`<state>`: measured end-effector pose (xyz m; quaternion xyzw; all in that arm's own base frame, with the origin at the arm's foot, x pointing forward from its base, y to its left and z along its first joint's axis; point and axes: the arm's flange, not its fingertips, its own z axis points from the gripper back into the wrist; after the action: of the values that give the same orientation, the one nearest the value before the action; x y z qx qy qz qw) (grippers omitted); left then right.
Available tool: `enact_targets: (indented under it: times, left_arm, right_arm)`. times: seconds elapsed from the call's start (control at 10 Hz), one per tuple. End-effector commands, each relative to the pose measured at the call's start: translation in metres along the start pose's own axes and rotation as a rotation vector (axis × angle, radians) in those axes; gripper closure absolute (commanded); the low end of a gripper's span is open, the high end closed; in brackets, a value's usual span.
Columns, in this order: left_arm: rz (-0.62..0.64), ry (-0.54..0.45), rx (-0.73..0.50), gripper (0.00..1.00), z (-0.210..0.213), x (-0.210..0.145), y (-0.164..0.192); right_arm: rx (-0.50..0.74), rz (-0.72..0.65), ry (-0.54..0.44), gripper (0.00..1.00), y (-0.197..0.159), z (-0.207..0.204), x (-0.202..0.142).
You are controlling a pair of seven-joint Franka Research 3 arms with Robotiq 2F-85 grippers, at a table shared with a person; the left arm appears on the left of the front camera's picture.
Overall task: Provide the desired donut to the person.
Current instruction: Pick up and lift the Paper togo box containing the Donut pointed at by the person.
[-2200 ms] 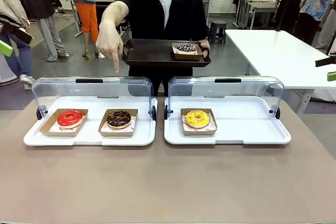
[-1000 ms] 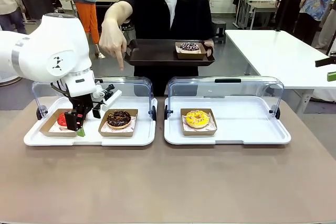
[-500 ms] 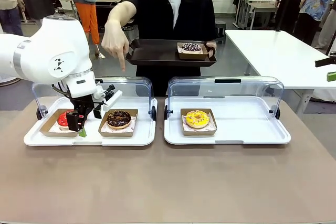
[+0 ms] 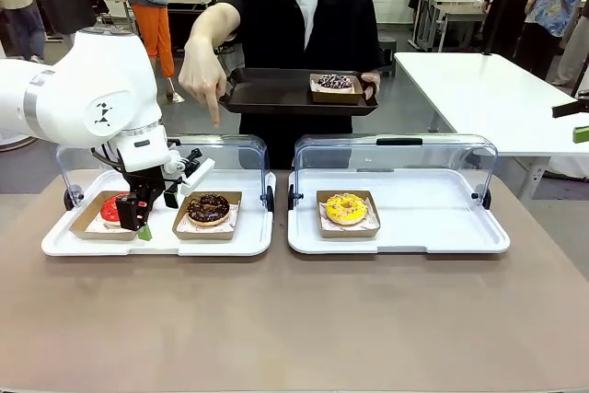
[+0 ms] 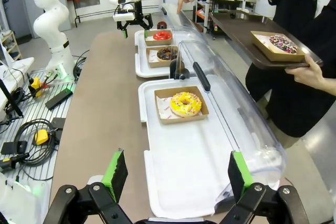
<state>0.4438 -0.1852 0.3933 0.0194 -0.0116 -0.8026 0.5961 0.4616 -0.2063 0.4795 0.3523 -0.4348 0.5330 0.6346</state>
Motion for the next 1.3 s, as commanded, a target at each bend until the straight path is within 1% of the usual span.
enact_targets:
  times: [0.0, 0.1, 0.3, 0.4, 0.6, 0.9, 1.2]
  left_arm:
    - [0.000, 0.000, 0.000, 0.00, 0.000, 0.000, 0.000]
    - [0.010, 0.014, -0.001, 0.00, -0.003, 0.003, 0.007]
    - [0.080, -0.001, -0.015, 0.00, -0.010, 0.001, 0.014]
    - [0.124, 0.026, -0.027, 0.00, -0.018, 0.001, 0.019]
    - [0.182, -0.008, -0.046, 0.00, -0.030, -0.004, 0.032]
    - [0.178, -0.027, -0.022, 0.00, -0.039, -0.003, 0.041]
    - [0.202, -0.032, -0.046, 0.00, -0.049, -0.007, 0.049]
  right_arm:
    - [0.004, 0.000, -0.005, 0.00, 0.001, 0.000, 0.000]
    - [0.004, 0.000, -0.005, 0.00, 0.001, 0.000, 0.000]
    - [0.004, 0.000, -0.005, 0.00, 0.001, 0.000, 0.000]
    - [0.004, 0.000, -0.005, 0.00, 0.001, 0.000, 0.000]
    - [0.004, 0.000, -0.005, 0.00, 0.001, 0.000, 0.000]
    - [0.004, 0.000, -0.005, 0.00, 0.001, 0.000, 0.000]
    - [0.004, 0.000, -0.005, 0.00, 0.001, 0.000, 0.000]
